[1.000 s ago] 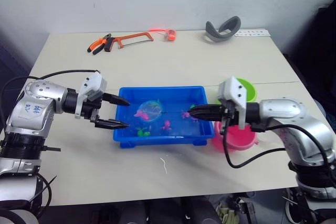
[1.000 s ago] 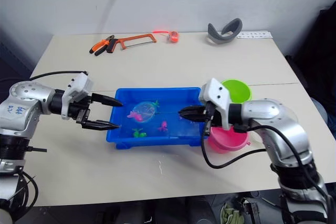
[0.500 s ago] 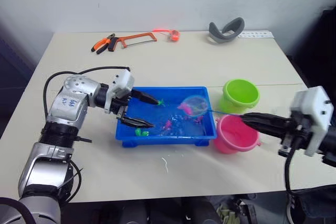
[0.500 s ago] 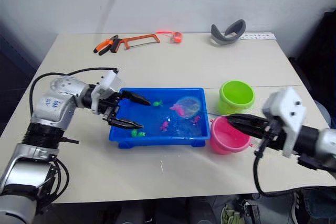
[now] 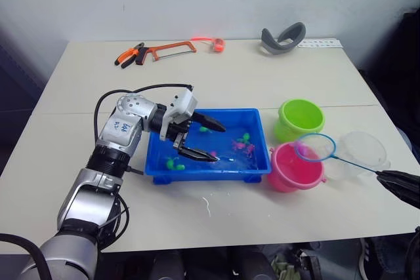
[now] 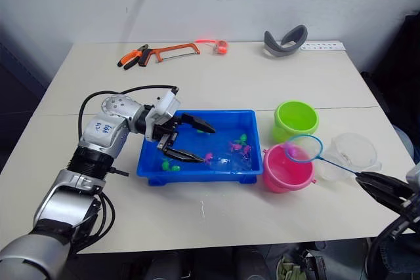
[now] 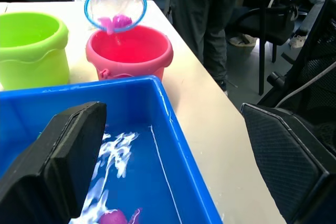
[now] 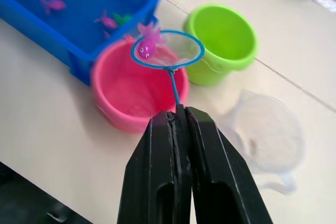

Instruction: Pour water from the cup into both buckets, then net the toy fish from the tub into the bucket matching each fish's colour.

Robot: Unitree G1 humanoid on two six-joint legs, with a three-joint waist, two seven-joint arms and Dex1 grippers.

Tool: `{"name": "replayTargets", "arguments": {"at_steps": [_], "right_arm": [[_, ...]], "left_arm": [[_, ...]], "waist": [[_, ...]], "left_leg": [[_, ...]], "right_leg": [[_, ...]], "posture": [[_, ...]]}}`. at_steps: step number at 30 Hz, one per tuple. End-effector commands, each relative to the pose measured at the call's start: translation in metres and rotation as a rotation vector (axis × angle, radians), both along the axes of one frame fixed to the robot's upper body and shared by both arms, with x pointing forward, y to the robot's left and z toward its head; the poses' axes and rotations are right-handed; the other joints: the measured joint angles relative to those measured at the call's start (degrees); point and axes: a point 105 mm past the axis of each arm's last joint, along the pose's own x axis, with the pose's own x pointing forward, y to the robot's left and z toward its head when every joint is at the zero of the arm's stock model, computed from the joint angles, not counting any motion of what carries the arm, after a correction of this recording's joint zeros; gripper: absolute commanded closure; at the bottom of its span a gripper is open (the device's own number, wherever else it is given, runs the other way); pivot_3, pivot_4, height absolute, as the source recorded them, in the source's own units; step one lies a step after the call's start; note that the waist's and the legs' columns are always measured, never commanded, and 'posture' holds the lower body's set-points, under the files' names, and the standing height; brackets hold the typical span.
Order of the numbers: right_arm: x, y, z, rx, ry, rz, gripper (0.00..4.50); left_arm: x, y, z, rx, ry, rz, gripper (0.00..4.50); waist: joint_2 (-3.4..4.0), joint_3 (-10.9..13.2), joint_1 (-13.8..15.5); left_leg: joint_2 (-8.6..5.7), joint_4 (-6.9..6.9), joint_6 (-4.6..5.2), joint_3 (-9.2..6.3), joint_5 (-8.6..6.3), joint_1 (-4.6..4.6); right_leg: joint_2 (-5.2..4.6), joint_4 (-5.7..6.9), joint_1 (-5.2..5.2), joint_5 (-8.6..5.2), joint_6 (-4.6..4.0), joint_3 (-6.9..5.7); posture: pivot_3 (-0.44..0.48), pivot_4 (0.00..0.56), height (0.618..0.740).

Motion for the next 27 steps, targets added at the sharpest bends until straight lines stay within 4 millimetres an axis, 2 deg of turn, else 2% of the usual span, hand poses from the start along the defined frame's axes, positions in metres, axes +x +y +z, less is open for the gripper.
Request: {"name": "replayTargets", "arguments": {"at_steps": [1, 9, 13, 20, 23, 27], "right_arm": [[-0.004, 0.005, 0.005, -0.369, -0.098, 0.054, 4.50], [-0.003, 0.025, 0.003, -0.904, -0.242, 0.354, 4.50], [-0.006, 0.017, -0.006, -1.133, -0.305, 0.475, 4.50], [-0.005, 0.003, 0.002, -1.286, -0.418, 0.504, 4.50], [-0.004, 0.006, 0.007, -1.314, -0.474, 0.549, 4.50], [-0.011, 0.011, -0.012, -1.272, -0.423, 0.666, 4.50]], "left_arm": [[0.002, -0.007, 0.003, 0.005, -0.041, -0.043, 0.03], [0.004, -0.010, 0.003, 0.002, -0.047, -0.044, 0.03], [0.005, -0.011, 0.003, 0.002, -0.050, -0.040, 0.03], [0.008, -0.010, 0.004, 0.006, -0.053, -0.032, 0.03], [0.008, -0.009, 0.002, 0.012, -0.059, -0.023, 0.03], [0.007, -0.009, 0.003, 0.008, -0.060, -0.020, 0.03]], "waist": [[0.00, 0.0, 0.0], [0.00, 0.0, -0.3], [0.00, 0.0, -0.2], [0.00, 0.0, -0.2], [0.00, 0.0, -0.3], [-0.02, 0.0, -0.3]], "left_leg": [[-0.03, -0.01, 0.00, -0.03, 0.00, 0.00], [-0.04, -0.05, -0.01, -0.01, 0.00, -0.01], [-0.09, -0.05, -0.04, -0.03, 0.02, 0.00], [-0.11, 0.02, -0.06, -0.02, 0.03, 0.06], [-0.11, 0.01, -0.06, -0.01, 0.03, 0.27], [-0.10, -0.27, -0.08, -0.02, 0.01, 0.84]], "right_leg": [[0.02, -0.03, 0.00, 0.00, 0.00, -0.02], [0.03, -0.11, 0.00, 0.02, 0.03, 0.00], [0.05, -0.13, 0.03, 0.02, 0.04, -0.02], [0.02, -0.14, 0.12, 0.06, 0.10, -0.02], [0.02, -0.17, 0.32, 0.05, 0.10, -0.02], [0.02, -0.38, 0.90, 0.02, 0.04, -0.03]], "posture": [[0.000, 0.150, 0.740], [0.000, 0.150, 0.740], [0.000, 0.150, 0.740], [0.000, 0.150, 0.740], [0.000, 0.150, 0.740], [0.000, 0.150, 0.740]]}}
